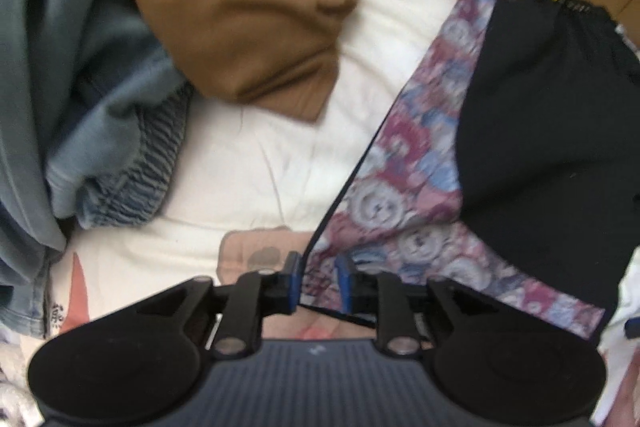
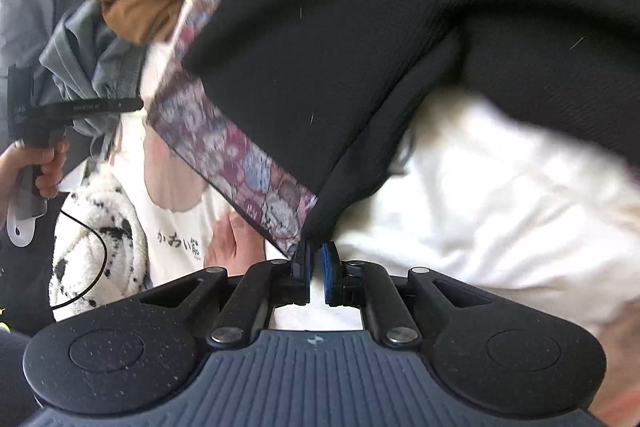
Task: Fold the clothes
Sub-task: 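Open both grippers and lift them away from the laid-out shorts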
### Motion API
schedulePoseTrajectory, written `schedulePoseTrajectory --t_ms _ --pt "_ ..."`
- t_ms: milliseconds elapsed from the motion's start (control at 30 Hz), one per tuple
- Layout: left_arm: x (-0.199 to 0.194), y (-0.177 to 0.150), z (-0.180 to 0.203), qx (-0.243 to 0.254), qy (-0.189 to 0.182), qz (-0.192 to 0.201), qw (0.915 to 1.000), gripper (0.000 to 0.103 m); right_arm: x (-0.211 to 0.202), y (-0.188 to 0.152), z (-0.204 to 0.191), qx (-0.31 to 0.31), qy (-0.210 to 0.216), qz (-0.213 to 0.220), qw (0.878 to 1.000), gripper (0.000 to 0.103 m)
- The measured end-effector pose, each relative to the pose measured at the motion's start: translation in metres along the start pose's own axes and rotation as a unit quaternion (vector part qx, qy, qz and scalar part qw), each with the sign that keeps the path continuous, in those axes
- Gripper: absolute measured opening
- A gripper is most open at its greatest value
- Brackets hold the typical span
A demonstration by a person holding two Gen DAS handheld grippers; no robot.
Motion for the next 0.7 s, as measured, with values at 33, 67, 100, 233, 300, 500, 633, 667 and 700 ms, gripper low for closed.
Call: schedulePoseTrajectory --t_ms 33,67,100,233,300,500,633,667,700 --pt "-0.004 0.001 0.0 0.0 -0.001 0.002 1.0 0.027 -0.014 0.003 -0.003 -0.008 -0.007 0.009 1.0 0.011" --pt "-0.01 0.002 0.001 0.0 -0.004 0.006 1.0 0.029 -0.03 0.007 -0.004 -0.01 -0.017 0.024 1.0 0.017" --pt "-0.019 0.006 0.003 0.005 -0.01 0.014 0.9998 0.031 -0.047 0.011 -0.006 -0.011 -0.026 0.039 0.999 0.02" --pt "-0.057 0.033 0.016 0.022 -0.036 0.038 0.9984 0.035 -0.121 0.026 -0.012 -0.011 -0.055 0.115 0.992 0.025" --pt "-0.08 0.048 0.014 0.033 -0.039 0.051 0.9974 0.035 -0.159 0.029 -0.013 -0.007 -0.073 0.152 0.986 0.027" --pt "-0.148 0.101 0.01 0.052 -0.035 0.083 0.9946 0.038 -0.272 0.028 -0.013 0.004 -0.116 0.261 0.958 0.032" --pt "-0.201 0.143 0.02 0.058 -0.039 0.102 0.9923 0.038 -0.342 0.025 -0.01 0.016 -0.135 0.308 0.942 0.036" --pt "-0.216 0.155 0.023 0.058 -0.041 0.109 0.9915 0.039 -0.358 0.025 -0.01 0.018 -0.142 0.312 0.939 0.036" --pt "-0.228 0.167 0.028 0.056 -0.038 0.114 0.9911 0.039 -0.373 0.024 -0.011 0.017 -0.146 0.317 0.937 0.036"
Point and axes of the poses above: each gripper's, at about its wrist camera, not at the fingertips, and x roughly the way its jaws point, z to its right, y to its top, the point moved 7 cm from there along x, roughly the way its jaws point, and after that the axes turned 15 degrees about y, right-handed, at the moved point
